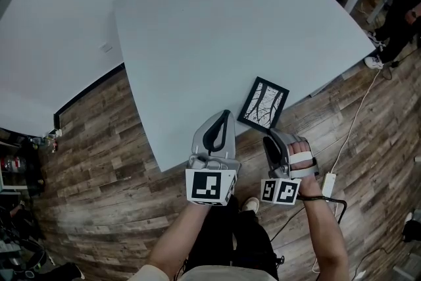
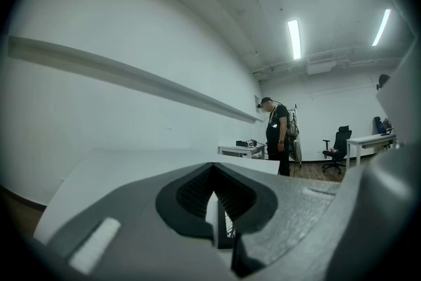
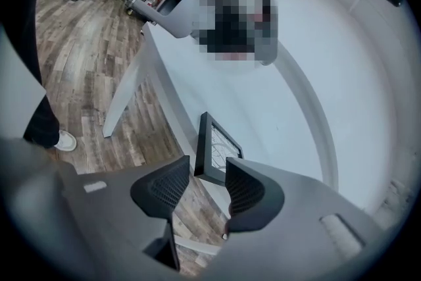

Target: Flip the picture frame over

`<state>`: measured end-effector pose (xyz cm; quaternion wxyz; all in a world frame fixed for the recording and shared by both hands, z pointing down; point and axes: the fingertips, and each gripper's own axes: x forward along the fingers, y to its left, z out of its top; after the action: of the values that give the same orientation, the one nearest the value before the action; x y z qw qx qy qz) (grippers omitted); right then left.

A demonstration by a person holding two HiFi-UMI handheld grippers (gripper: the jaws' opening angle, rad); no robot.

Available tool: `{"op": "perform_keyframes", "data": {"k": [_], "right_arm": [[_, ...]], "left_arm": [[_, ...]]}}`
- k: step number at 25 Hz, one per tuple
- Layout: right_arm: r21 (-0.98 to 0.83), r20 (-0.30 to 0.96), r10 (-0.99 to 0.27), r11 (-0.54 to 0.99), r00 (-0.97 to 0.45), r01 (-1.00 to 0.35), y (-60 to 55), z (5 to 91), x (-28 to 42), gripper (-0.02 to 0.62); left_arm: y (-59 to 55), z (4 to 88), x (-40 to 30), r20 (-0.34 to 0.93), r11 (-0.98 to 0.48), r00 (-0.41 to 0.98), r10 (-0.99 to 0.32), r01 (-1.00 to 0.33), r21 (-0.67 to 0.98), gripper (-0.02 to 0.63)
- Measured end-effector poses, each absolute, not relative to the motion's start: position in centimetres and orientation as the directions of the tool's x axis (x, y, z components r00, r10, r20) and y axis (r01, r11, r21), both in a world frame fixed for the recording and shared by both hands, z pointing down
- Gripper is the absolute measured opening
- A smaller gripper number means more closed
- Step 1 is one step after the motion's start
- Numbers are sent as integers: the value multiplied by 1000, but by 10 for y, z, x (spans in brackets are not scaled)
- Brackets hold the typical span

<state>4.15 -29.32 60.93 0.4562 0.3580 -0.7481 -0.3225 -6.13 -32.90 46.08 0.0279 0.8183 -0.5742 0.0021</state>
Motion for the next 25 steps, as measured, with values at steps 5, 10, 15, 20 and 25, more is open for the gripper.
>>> {"op": "perform_keyframes", "data": {"k": [5, 10, 15, 20, 25], "right_arm": [[709, 425, -833, 549, -353, -443, -291, 584, 49, 199], [533, 343, -873, 485, -347, -694, -299, 540, 68, 204], [276, 226, -912, 396, -341, -876, -310, 481, 85, 182], [131, 168, -940, 322, -299, -938, -310, 443, 110, 147], [80, 138, -954, 277, -264, -958, -299, 424, 126, 108]], "left_arm": [[-328, 450, -60, 22, -343, 344, -939, -939, 32, 0], [-328, 433, -54, -5, -354, 354, -935, -935, 19, 0], [-326, 407, -49, -34, -360, 359, -933, -933, 7, 0], [-317, 384, -39, -68, -370, 370, -926, -929, -19, 0], [-305, 369, -26, -81, -382, 383, -920, -924, -26, 0]]}}
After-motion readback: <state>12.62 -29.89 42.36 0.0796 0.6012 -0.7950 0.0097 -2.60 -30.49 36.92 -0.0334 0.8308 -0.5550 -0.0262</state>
